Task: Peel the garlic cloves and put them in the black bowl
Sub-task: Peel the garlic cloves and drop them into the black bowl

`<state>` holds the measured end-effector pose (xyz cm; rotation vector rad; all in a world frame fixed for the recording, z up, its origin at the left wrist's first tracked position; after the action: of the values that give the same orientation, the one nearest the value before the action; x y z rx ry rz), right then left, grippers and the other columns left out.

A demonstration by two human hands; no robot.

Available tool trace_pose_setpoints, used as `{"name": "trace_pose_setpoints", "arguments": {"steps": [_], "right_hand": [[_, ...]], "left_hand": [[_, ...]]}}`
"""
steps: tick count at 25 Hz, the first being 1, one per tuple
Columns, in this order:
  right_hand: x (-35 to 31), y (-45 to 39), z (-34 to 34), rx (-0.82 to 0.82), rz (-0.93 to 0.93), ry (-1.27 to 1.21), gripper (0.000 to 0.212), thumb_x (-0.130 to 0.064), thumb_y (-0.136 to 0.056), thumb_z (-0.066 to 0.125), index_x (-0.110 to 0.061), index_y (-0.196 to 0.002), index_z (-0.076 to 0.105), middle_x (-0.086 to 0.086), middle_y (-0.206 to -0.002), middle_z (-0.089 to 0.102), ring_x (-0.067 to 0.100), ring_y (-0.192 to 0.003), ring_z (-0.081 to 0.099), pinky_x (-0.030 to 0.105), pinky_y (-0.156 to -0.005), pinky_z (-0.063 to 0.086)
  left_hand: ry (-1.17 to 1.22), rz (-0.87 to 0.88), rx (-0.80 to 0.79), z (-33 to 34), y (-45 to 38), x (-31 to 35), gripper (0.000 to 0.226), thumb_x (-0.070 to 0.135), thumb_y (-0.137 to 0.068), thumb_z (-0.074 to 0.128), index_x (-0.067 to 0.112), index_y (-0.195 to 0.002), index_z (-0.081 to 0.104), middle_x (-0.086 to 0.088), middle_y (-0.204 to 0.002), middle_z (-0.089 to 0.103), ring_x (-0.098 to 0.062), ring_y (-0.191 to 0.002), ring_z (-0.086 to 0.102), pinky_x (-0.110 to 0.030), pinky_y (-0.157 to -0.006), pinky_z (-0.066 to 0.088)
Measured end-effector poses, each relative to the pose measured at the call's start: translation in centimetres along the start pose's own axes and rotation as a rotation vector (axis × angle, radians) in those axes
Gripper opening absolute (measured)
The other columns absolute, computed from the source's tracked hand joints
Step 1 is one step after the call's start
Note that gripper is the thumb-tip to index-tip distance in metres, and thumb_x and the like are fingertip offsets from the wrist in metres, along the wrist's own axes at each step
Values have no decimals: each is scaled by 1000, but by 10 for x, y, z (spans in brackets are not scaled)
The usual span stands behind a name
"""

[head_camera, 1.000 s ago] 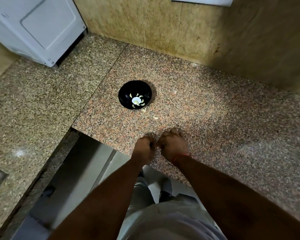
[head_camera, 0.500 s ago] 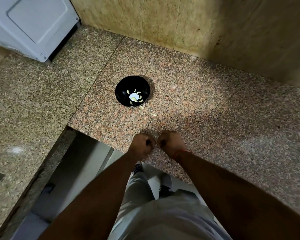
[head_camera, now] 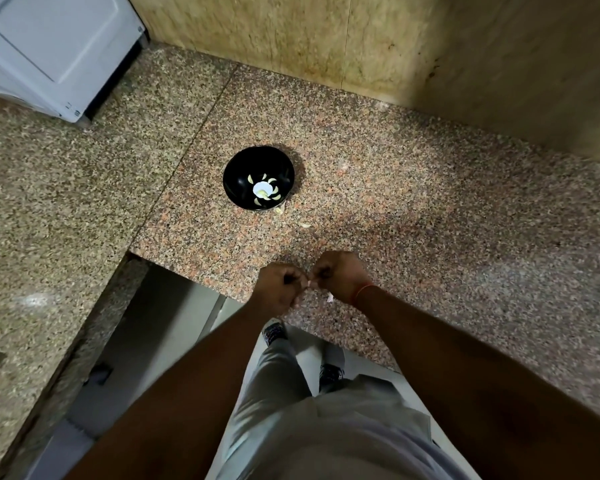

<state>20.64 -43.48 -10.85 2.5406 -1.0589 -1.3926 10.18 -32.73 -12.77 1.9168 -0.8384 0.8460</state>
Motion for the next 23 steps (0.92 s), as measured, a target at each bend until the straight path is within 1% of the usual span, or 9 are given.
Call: {"name": "trace_pose_setpoints", "arguments": {"steps": [2, 5, 7, 9, 11, 15, 18, 20, 23], "right_hand": [[0, 0, -6, -45, 50, -128, 17, -2, -79, 83, -18, -82, 76, -2, -86, 75, 10, -79, 69, 29, -78, 60], [5, 4, -9, -82, 145, -390, 11, 2, -82, 79, -6, -90, 77, 13, -87, 77, 16, -75, 72, 29, -70, 63], [7, 6, -9, -86, 206, -540, 11, 6, -85, 75, 2, -96, 75, 22, -90, 76, 21, -71, 71, 29, -64, 62], [7, 8, -7, -77, 249, -641, 13, 9, -87, 72, 6, -99, 74, 27, -93, 74, 24, -72, 71, 30, -65, 63], [8, 9, -4, -70, 274, -729, 14, 9, -87, 71, 4, -99, 75, 24, -95, 76, 27, -78, 73, 34, -71, 64], [2, 9, -3, -20, 230, -759, 17, 4, -85, 74, -8, -97, 79, 10, -99, 79, 31, -97, 74, 40, -86, 62], [-4, 11, -6, -2, 190, -791, 16, 4, -87, 73, -8, -97, 77, 8, -99, 78, 22, -92, 72, 34, -84, 62], [-4, 13, -5, 3, 203, -880, 17, 6, -87, 71, -7, -96, 76, 8, -97, 76, 21, -88, 67, 37, -82, 62], [-4, 15, -4, 26, 249, -963, 16, 6, -89, 69, -4, -100, 74, 6, -99, 74, 19, -90, 64, 38, -81, 60]], "left_hand": [[226, -133, -37, -1, 4, -3, 9, 1, -93, 71, 2, -84, 73, -12, -59, 65, -22, -45, 58, -30, -49, 53], [333, -147, -66, 0, 7, 8, 12, 0, -96, 65, 0, -85, 69, -23, -69, 63, -21, -45, 58, -33, -50, 57], [321, -111, -80, -2, 6, 14, 15, 1, -98, 63, 3, -84, 68, -20, -66, 62, -23, -47, 59, -38, -54, 60], [308, -86, -80, -4, 5, 13, 14, 3, -99, 63, 1, -87, 69, -16, -64, 61, -25, -48, 59, -45, -58, 61], [321, -88, -54, -6, 5, 11, 13, 4, -100, 62, -4, -91, 68, -18, -68, 60, -22, -49, 57, -46, -58, 61], [371, -156, 16, -7, 12, 12, 21, 10, -104, 57, -10, -98, 63, -9, -60, 57, -19, -46, 56, -32, -50, 54], [408, -189, 28, -5, 12, 12, 19, 13, -106, 53, -2, -99, 63, -9, -63, 56, -16, -48, 55, -31, -50, 54], [402, -224, 56, -6, 9, 10, 17, 16, -106, 53, 3, -99, 63, -10, -68, 57, -16, -51, 57, -36, -53, 58], [226, -236, 176, -20, 2, 7, 10, 9, -102, 59, 6, -94, 64, -13, -74, 63, -17, -49, 62, -30, -47, 55]]}}
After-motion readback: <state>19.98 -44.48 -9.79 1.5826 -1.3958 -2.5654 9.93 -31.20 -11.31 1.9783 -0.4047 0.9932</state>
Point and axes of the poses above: each hand's wrist, its own y-axis away from the middle knuckle, its own z-axis out of the palm, x = y × z, the point moved 9 cm from there along -y, towards the middle knuckle
